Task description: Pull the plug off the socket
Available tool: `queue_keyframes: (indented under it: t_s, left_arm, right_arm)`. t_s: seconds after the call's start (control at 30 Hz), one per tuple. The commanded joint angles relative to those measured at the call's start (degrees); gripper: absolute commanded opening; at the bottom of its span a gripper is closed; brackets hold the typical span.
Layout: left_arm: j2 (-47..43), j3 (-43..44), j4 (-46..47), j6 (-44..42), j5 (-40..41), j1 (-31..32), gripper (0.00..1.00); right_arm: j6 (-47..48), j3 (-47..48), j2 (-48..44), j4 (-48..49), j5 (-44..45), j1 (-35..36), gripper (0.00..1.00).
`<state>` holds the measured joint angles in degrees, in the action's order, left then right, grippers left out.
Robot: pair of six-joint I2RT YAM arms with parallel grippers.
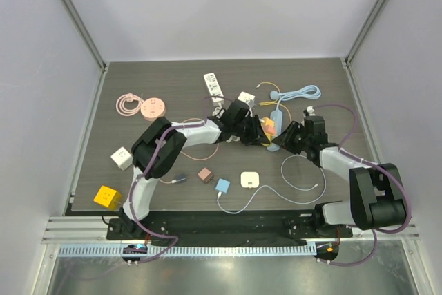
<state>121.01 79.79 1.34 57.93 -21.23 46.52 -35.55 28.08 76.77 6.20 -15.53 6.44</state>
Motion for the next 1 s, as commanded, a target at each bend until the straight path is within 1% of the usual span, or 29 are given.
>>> queue_keyframes:
  t_s: [0.0,0.03,0.07,0.1,0.13,0.17,0.2,0.27,0.33,0.37,0.4,0.43,0.47,0.5,0.57,0.63,0.67,0.73,0.83,0.97]
  left_arm:
    - [-5.6,-3.2,8.9,5.1,-8.6,-0.6,0.0]
    - [-6.0,-3.8,10.9,6.2,-9.4,-0.8,0.0]
    - [-6.2,-3.8,9.4,5.1,-9.1,-0.7,0.0]
    - [-6.7,-3.1,6.8,3.3,-8.0,-0.6,0.0]
    - [-8.0,-2.8,4.0,1.5,-5.2,-0.4,0.0]
    - [-8.8,-2.3,-1.4,-2.2,-3.0,-0.3,0.0]
    - [-9.4,-1.8,-4.4,-3.4,-1.5,-0.3,0.0]
    - [-11.2,-2.4,-6.2,-4.4,-0.8,-0.5,0.0]
    - [-11.9,-4.5,-3.6,-2.0,-3.5,-1.3,0.0]
    - [-12.0,-5.7,-1.6,-0.1,-7.4,-1.6,0.0]
    - [-12.1,-7.2,5.0,4.3,-9.0,-2.2,0.0]
    - [-12.3,-8.9,6.6,5.4,-9.3,-2.3,0.0]
    - [-12.7,-8.8,6.4,5.3,-8.7,-2.2,0.0]
    - [-13.2,-8.3,5.3,3.4,-5.9,-1.9,0.0]
    - [-12.7,-6.0,2.5,1.5,-3.8,-1.4,0.0]
    - [-10.8,-4.5,0.9,2.2,-3.6,-2.0,0.0]
    - [-10.6,-4.6,1.6,3.0,-4.1,-2.1,0.0]
    - [-11.9,-6.0,3.5,4.4,-2.4,-2.3,0.0]
    - [-13.3,-7.2,3.6,5.0,0.2,-2.5,0.0]
    - [-11.7,-4.8,4.7,5.4,-1.9,-2.9,0.0]
  right_arm:
    - [1.1,0.7,1.2,-5.8,17.2,-0.9,0.01]
    - [0.8,0.8,1.3,-5.8,17.7,-0.9,0.01]
    - [0.6,0.9,1.3,-5.8,18.2,-0.9,0.01]
    - [0.5,1.0,1.5,-7.2,18.7,-1.0,0.01]
    - [0.3,1.2,1.7,-7.9,19.4,-1.0,0.01]
    - [0.2,1.4,1.9,-8.0,19.7,-0.9,0.01]
    - [0.0,1.6,2.2,-8.1,20.0,-1.0,0.01]
    - [-0.2,1.8,2.5,-8.6,20.6,-1.0,0.01]
    - [-0.4,1.8,2.9,-8.7,21.1,-0.9,0.01]
    - [-0.4,2.0,2.9,-8.7,21.3,-0.9,0.01]
    - [-0.5,2.1,2.9,-8.7,21.2,-0.9,0.01]
    - [-0.5,2.1,3.0,-8.7,21.3,-0.9,0.01]
    - [-0.4,2.1,3.0,-8.7,21.2,-0.8,0.01]
    - [-0.3,2.1,2.9,-8.7,21.2,-0.6,0.01]
    - [-0.1,2.1,2.5,-8.8,21.2,-0.3,0.01]
    - [-0.2,1.9,2.1,-9.4,21.8,-0.1,0.01]
    - [-0.2,1.9,1.5,-9.4,22.0,-0.1,0.01]
    - [-0.4,1.7,1.1,-9.9,22.5,-0.1,0.01]
    - [-0.5,1.6,0.8,-10.1,23.0,0.1,0.01]
    - [-0.5,2.1,1.7,-9.6,23.1,0.4,0.01]
